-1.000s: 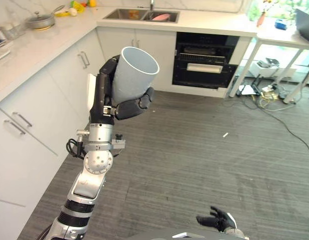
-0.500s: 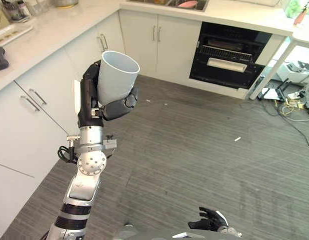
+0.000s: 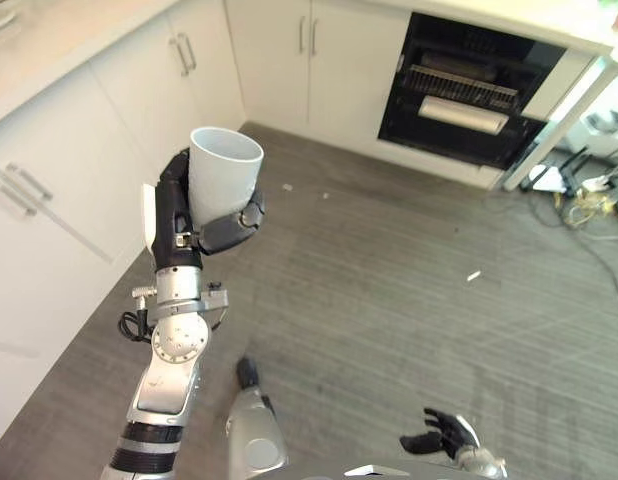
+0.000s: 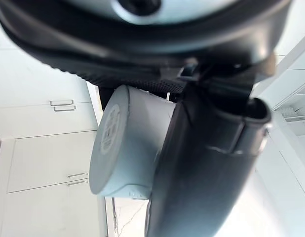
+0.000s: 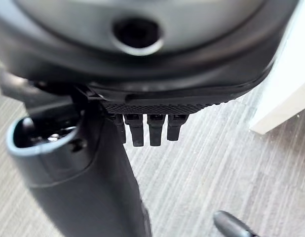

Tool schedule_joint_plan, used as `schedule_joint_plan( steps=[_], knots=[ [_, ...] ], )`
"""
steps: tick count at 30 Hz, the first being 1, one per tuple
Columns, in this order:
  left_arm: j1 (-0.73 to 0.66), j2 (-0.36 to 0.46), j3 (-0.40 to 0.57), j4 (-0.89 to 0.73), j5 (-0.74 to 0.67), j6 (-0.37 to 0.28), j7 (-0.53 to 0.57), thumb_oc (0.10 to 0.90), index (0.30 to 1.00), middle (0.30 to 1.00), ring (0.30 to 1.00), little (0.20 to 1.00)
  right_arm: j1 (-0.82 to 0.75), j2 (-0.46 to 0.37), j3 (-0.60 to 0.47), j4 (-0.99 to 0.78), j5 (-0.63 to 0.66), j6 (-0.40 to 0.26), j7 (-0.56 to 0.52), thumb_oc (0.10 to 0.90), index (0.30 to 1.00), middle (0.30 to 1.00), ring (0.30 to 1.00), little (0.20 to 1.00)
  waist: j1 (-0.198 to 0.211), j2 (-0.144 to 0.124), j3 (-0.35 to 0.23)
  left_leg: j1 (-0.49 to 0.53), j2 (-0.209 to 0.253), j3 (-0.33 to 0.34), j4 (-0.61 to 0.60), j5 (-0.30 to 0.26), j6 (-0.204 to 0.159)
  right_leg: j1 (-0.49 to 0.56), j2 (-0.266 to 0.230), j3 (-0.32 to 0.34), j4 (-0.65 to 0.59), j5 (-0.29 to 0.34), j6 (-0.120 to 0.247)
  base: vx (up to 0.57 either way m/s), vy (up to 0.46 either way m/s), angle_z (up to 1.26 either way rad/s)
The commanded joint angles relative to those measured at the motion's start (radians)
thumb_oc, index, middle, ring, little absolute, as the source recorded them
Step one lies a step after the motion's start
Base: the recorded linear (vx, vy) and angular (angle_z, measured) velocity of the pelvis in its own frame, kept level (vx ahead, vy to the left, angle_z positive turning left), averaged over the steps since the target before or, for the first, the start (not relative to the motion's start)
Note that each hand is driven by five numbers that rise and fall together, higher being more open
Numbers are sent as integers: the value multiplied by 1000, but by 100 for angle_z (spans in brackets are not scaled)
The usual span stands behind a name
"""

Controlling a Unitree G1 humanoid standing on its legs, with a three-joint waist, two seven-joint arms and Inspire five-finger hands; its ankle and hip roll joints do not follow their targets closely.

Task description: Place the dishes in the dishwasher.

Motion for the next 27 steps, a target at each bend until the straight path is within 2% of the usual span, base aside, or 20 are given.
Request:
schedule_joint_plan(
  steps=[1,2,3,4,5,6,7,9,10,11,12,15,19,21,22,23,24,25,26,27],
  knots=[
    [-86,70,20,-147,22,-86,10,400,300,300,300,300,-20,-5,-11,-34,24,-35,-12,800,900,900,900,900,12,25,-86,140,-13,41,-195,58,-70,-76,-188,1,288,255,113,298,363,14],
    [-95,82,16,-153,30,-79,6,400,300,300,300,300,-22,-1,-5,-39,17,-32,-10,800,900,900,900,900,5,17,-89,169,-47,52,-210,35,-45,-111,-216,22,361,338,133,312,386,10],
    [-104,93,4,-159,36,-73,-4,400,300,300,300,300,-18,3,4,-64,6,-33,-4,800,900,900,900,900,-2,19,-88,188,-74,54,-210,4,-13,-135,-223,39,472,434,140,424,517,64],
    [-124,105,-14,-158,36,-72,-10,400,300,300,300,300,-19,3,12,-100,1,-31,-2,800,900,900,900,900,-32,49,-65,246,-101,35,-226,-43,27,-250,-215,73,662,460,140,438,505,87],
    [-125,104,-24,-161,43,-73,-11,400,300,300,300,300,-22,3,12,-115,0,-32,-5,800,900,900,900,900,-46,62,-53,270,-105,31,-233,-66,40,-308,-208,79,711,445,140,307,373,94],
    [-125,103,-24,-160,43,-73,-11,400,300,300,300,300,-22,2,12,-116,0,-31,-5,800,900,900,900,900,-45,61,-53,268,-107,33,-231,-68,42,-314,-211,82,718,442,140,232,175,38],
    [-133,103,-34,-151,41,-76,-10,400,300,300,300,300,-27,2,12,-124,3,-34,-5,800,900,900,900,900,-64,72,-46,290,-112,15,-243,-80,44,-371,-173,107,710,399,140,268,137,37],
    [-134,92,-37,-145,40,-81,-14,400,300,300,300,300,-23,2,17,-147,10,-41,2,800,900,900,900,900,-89,64,-41,339,-145,12,-254,-112,38,-422,-176,62,600,336,131,493,136,41],
    [-117,81,-31,-143,29,-92,-22,400,300,300,300,300,-20,-6,9,-145,14,-46,3,800,900,900,900,900,-106,59,-43,370,-162,5,-254,-134,17,-430,-173,-14,401,271,100,421,28,26],
    [-115,81,-30,-143,28,-92,-23,400,300,300,300,300,-19,-7,10,-144,14,-46,3,800,900,900,900,900,-110,62,-42,371,-157,0,-254,-133,14,-420,-167,-22,390,273,99,557,-112,39],
    [-99,72,-21,-133,23,-91,-20,400,300,300,300,300,-10,-20,-9,-126,8,-48,-11,800,900,900,900,900,-121,43,-63,403,-159,11,-254,-158,-21,-426,-136,-100,118,271,68,304,-121,49],
    [-103,58,-45,-132,26,-80,-40,400,300,300,300,300,14,-17,-9,-85,11,-40,-12,800,900,900,900,900,-123,37,-79,415,-157,16,-242,-160,-29,-345,-100,-82,75,269,50,222,-51,32],
    [-88,46,-46,-130,17,-92,-59,400,300,300,300,300,17,-25,-16,-33,12,-35,-4,800,900,900,900,900,-119,42,-92,419,-152,6,-203,-144,-47,-301,-63,-81,29,257,29,163,-78,-28],
    [-70,41,-36,-136,-11,-104,-70,400,300,300,300,300,21,-40,-34,-23,27,-33,-1,800,900,900,900,900,-118,42,-91,390,-140,-16,-76,-147,-71,-259,-46,-82,-19,254,5,116,-122,-59],
    [-70,41,-36,-136,-11,-104,-70,400,300,300,300,300,21,-40,-34,-23,27,-33,-1,800,900,900,900,900,-118,42,-91,390,-140,-16,-76,-147,-71,-259,-46,-82,-19,254,5,115,-196,-37],
    [-78,39,-45,-135,-34,-106,-74,400,300,300,300,300,21,-57,-47,-16,42,-34,-7,800,900,900,900,900,-124,32,-74,315,-96,-21,124,-123,-114,-231,-33,-69,-38,233,-24,65,-129,5],
    [-78,39,-45,-135,-34,-106,-74,400,300,300,300,300,21,-57,-47,-16,42,-34,-7,800,900,900,900,900,-124,32,-74,315,-96,-21,124,-123,-114,-231,-33,-69,-38,233,-24,164,-241,-10],
    [-97,37,-50,-132,-50,-106,-82,400,300,300,300,300,17,-72,-55,-22,62,-39,-8,800,900,900,900,900,-124,27,-51,264,-37,-37,302,-65,-172,-193,-18,-69,-71,212,-58,181,-94,-36],
    [-107,35,-58,-128,-48,-106,-78,400,300,300,300,300,10,-80,-59,-29,76,-39,-16,800,900,900,900,900,-116,23,-38,221,-55,-98,316,-36,-179,-177,-23,-48,-95,210,-61,181,-94,-36],
    [-107,35,-58,-128,-48,-106,-78,400,300,300,300,300,10,-80,-59,-29,76,-39,-16,800,900,900,900,900,-116,23,-38,221,-55,-98,316,-36,-179,-177,-23,-48,-95,210,-61,162,50,-17]
  ],
)
